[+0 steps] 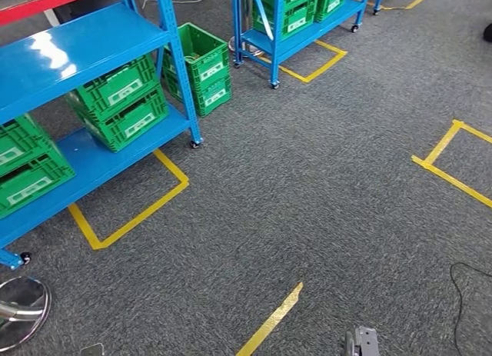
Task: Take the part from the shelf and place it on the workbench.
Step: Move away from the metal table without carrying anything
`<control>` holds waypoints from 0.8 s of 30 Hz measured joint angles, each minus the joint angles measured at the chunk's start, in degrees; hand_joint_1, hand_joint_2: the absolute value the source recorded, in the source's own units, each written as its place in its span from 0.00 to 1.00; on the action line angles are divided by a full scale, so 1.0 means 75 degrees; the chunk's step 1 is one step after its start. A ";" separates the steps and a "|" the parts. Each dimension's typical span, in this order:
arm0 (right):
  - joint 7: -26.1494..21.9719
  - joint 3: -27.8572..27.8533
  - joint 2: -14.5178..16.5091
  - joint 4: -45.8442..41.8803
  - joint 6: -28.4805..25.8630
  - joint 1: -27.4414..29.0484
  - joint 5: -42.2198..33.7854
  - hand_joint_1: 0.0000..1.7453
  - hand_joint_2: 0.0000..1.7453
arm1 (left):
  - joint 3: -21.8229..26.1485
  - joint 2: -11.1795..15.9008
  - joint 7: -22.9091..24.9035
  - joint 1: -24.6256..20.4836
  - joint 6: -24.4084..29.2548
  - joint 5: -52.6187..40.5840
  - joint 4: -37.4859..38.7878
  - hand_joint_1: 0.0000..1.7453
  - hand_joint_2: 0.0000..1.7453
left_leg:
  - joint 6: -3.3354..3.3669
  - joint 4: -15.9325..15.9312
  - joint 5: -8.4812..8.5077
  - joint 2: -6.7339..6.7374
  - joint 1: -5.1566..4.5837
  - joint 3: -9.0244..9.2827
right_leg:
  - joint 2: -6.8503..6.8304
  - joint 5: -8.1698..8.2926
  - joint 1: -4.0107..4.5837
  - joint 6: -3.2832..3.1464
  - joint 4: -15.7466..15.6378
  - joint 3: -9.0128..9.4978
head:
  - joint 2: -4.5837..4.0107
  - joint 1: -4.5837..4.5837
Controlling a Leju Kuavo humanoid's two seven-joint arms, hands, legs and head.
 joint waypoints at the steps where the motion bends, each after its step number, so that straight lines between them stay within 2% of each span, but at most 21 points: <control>1: 0.0007 -0.0018 0.0009 0.0000 -0.0012 -0.0017 0.0013 0.00 0.00 | 0.0020 0.0004 0.0000 0.0013 -0.0004 0.0006 -0.0001 0.00 0.00 | 0.0035 -0.0029 0.0014 -0.0087 0.0020 0.0002 | -0.0051 -0.0024 -0.0005 0.0037 -0.0004 0.0008 | 0.0000 0.0001; 2: 0.0019 -0.0031 0.0018 0.0000 -0.0034 -0.0036 0.0039 0.00 0.00 | 0.0035 0.0011 0.0000 0.0031 -0.0012 0.0020 -0.0001 0.00 0.00 | 0.0073 -0.0066 0.0034 -0.0176 0.0039 0.0016 | 0.0032 -0.0083 -0.0019 0.0071 0.0035 0.0001 | 0.0000 0.0009; 3: 0.0034 -0.0043 0.0023 0.0000 -0.0069 -0.0056 0.0079 0.00 0.00 | 0.0047 0.0018 0.0000 0.0037 -0.0023 0.0042 -0.0001 0.00 0.00 | 0.0116 -0.0102 0.0058 -0.0259 0.0064 0.0031 | 0.0208 -0.0205 -0.0036 0.0100 0.0189 -0.0058 | 0.0000 0.0020; 5: 0.0077 -0.0058 0.0027 0.0000 -0.0177 -0.0071 0.0207 0.00 0.00 | 0.0060 0.0028 0.0000 0.0014 -0.0075 0.0086 -0.0004 0.00 0.00 | 0.0177 -0.0132 0.0082 -0.0447 0.0092 0.0047 | 0.0681 -0.0643 -0.0072 0.0138 0.0997 -0.0427 | 0.0000 0.0056; 7: 0.0124 -0.0058 0.0044 0.0000 -0.0333 -0.0072 0.0392 0.00 0.00 | 0.0063 0.0031 0.0000 0.0001 -0.0185 0.0119 -0.0007 0.00 0.00 | 0.0198 -0.0125 0.0081 -0.0667 0.0093 0.0046 | 0.0878 -0.0998 -0.0083 0.0169 0.1981 -0.0933 | 0.0000 0.0071; 8: 0.0151 -0.0056 0.0058 0.0000 -0.0433 -0.0079 0.0504 0.00 0.00 | 0.0065 0.0035 0.0000 0.0009 -0.0253 0.0135 -0.0007 0.00 0.00 | 0.0197 -0.0120 0.0078 -0.0782 0.0094 0.0053 | 0.0905 -0.0977 -0.0085 0.0181 0.2180 -0.1073 | 0.0000 0.0071; 9: 0.0175 -0.0053 0.0071 0.0000 -0.0524 -0.0092 0.0610 0.00 0.00 | 0.0066 0.0042 0.0000 0.0018 -0.0314 0.0143 -0.0007 0.00 0.00 | 0.0190 -0.0113 0.0073 -0.0896 0.0098 0.0065 | 0.0920 -0.0801 -0.0091 0.0187 0.2079 -0.1073 | 0.0000 0.0072; 10: 0.0198 -0.0050 0.0084 0.0000 -0.0607 -0.0106 0.0702 0.00 0.00 | 0.0068 0.0050 0.0000 0.0024 -0.0368 0.0147 -0.0007 0.00 0.00 | 0.0173 -0.0102 0.0062 -0.1013 0.0105 0.0082 | 0.0958 -0.0496 -0.0106 0.0189 0.1689 -0.0928 | 0.0000 0.0070; 11: 0.0217 -0.0045 0.0093 0.0001 -0.0674 -0.0115 0.0782 0.00 0.00 | 0.0069 0.0058 0.0000 0.0027 -0.0415 0.0147 -0.0007 0.00 0.00 | 0.0144 -0.0085 0.0044 -0.1128 0.0114 0.0094 | 0.1090 -0.0198 -0.0135 0.0194 0.1169 -0.0709 | 0.0000 0.0072; 12: 0.0231 -0.0040 0.0106 0.0006 -0.0719 -0.0118 0.0843 0.00 0.00 | 0.0069 0.0071 0.0000 0.0023 -0.0453 0.0144 -0.0007 0.00 0.00 | 0.0107 -0.0050 0.0024 -0.1239 0.0113 0.0088 | 0.1280 0.0002 -0.0170 0.0198 0.0685 -0.0495 | 0.0000 0.0073; 13: 0.0243 -0.0035 0.0117 0.0011 -0.0756 -0.0124 0.0888 0.00 0.00 | 0.0069 0.0082 0.0000 0.0020 -0.0484 0.0140 -0.0007 0.00 0.00 | 0.0064 -0.0016 0.0015 -0.1335 0.0114 0.0063 | 0.1443 0.0107 -0.0196 0.0191 0.0337 -0.0319 | 0.0000 0.0071; 14: 0.0249 -0.0028 0.0128 0.0016 -0.0783 -0.0127 0.0925 0.00 0.00 | 0.0069 0.0093 0.0000 0.0026 -0.0504 0.0135 -0.0008 0.00 0.00 | 0.0017 0.0009 0.0019 -0.1422 0.0120 0.0022 | 0.1560 0.0104 -0.0204 0.0177 0.0181 -0.0234 | 0.0000 0.0071; 15: 0.0255 -0.0019 0.0140 0.0020 -0.0799 -0.0127 0.0948 0.00 0.00 | 0.0069 0.0103 0.0000 0.0037 -0.0515 0.0131 -0.0009 0.00 0.00 | -0.0028 0.0028 0.0037 -0.1502 0.0131 -0.0020 | 0.1565 0.0077 -0.0193 0.0152 0.0148 -0.0202 | 0.0000 0.0068; 16: 0.0256 -0.0009 0.0151 0.0020 -0.0807 -0.0131 0.0961 0.00 0.00 | 0.0070 0.0116 0.0000 0.0057 -0.0522 0.0128 -0.0009 0.00 0.00 | -0.0070 0.0031 0.0050 -0.1573 0.0149 -0.0055 | 0.1486 0.0078 -0.0184 0.0114 0.0146 -0.0186 | 0.0000 0.0066; 17: 0.0256 0.0001 0.0164 0.0020 -0.0812 -0.0133 0.0968 0.00 0.00 | 0.0071 0.0130 0.0000 0.0077 -0.0523 0.0127 -0.0009 0.00 0.00 | -0.0111 0.0060 0.0029 -0.1525 0.0156 -0.0081 | 0.1397 0.0087 -0.0180 0.0071 0.0131 -0.0177 | 0.0000 0.0062; 19: 0.0253 0.0012 0.0189 0.0020 -0.0816 -0.0133 0.0970 0.00 0.00 | 0.0072 0.0153 0.0000 0.0078 -0.0525 0.0125 -0.0009 0.00 0.00 | -0.0179 0.0434 -0.0221 -0.1154 0.0143 -0.0262 | 0.1191 0.0099 -0.0183 -0.0032 0.0084 -0.0147 | 0.0000 0.0013; 20: 0.0252 0.0013 0.0192 0.0020 -0.0818 -0.0126 0.0970 0.00 0.00 | 0.0071 0.0155 0.0000 0.0061 -0.0527 0.0119 -0.0009 0.00 0.00 | -0.0208 0.0864 -0.0456 -0.0894 0.0139 -0.0464 | 0.1068 0.0093 -0.0169 -0.0075 0.0074 -0.0138 | 0.0000 -0.0015; 21: 0.0252 0.0013 0.0195 0.0020 -0.0819 -0.0114 0.0970 0.00 0.00 | 0.0071 0.0153 0.0000 0.0044 -0.0528 0.0114 -0.0009 0.00 0.00 | -0.0233 0.1399 -0.0707 -0.0731 0.0147 -0.0726 | 0.0941 0.0083 -0.0153 -0.0108 0.0071 -0.0135 | 0.0000 -0.0035; 22: 0.0253 0.0013 0.0195 0.0020 -0.0820 -0.0104 0.0970 0.00 0.00 | 0.0070 0.0152 0.0000 0.0036 -0.0530 0.0108 -0.0009 0.00 0.00 | -0.0252 0.1901 -0.0898 -0.0648 0.0159 -0.0972 | 0.0810 0.0071 -0.0140 -0.0126 0.0072 -0.0134 | 0.0000 -0.0041; 23: 0.0254 0.0013 0.0195 0.0020 -0.0820 -0.0101 0.0970 0.00 0.00 | 0.0069 0.0152 0.0000 0.0042 -0.0530 0.0102 -0.0009 0.00 0.00 | -0.0261 0.2206 -0.0956 -0.0614 0.0169 -0.1120 | 0.0693 0.0059 -0.0131 -0.0131 0.0074 -0.0128 | 0.0000 -0.0041; 24: 0.0254 0.0013 0.0195 0.0020 -0.0821 -0.0106 0.0970 0.00 0.00 | 0.0070 0.0154 0.0000 0.0056 -0.0530 0.0103 -0.0009 0.00 0.00 | -0.0258 0.2224 -0.0858 -0.0595 0.0174 -0.1124 | 0.0587 0.0046 -0.0126 -0.0132 0.0074 -0.0115 | 0.0000 -0.0041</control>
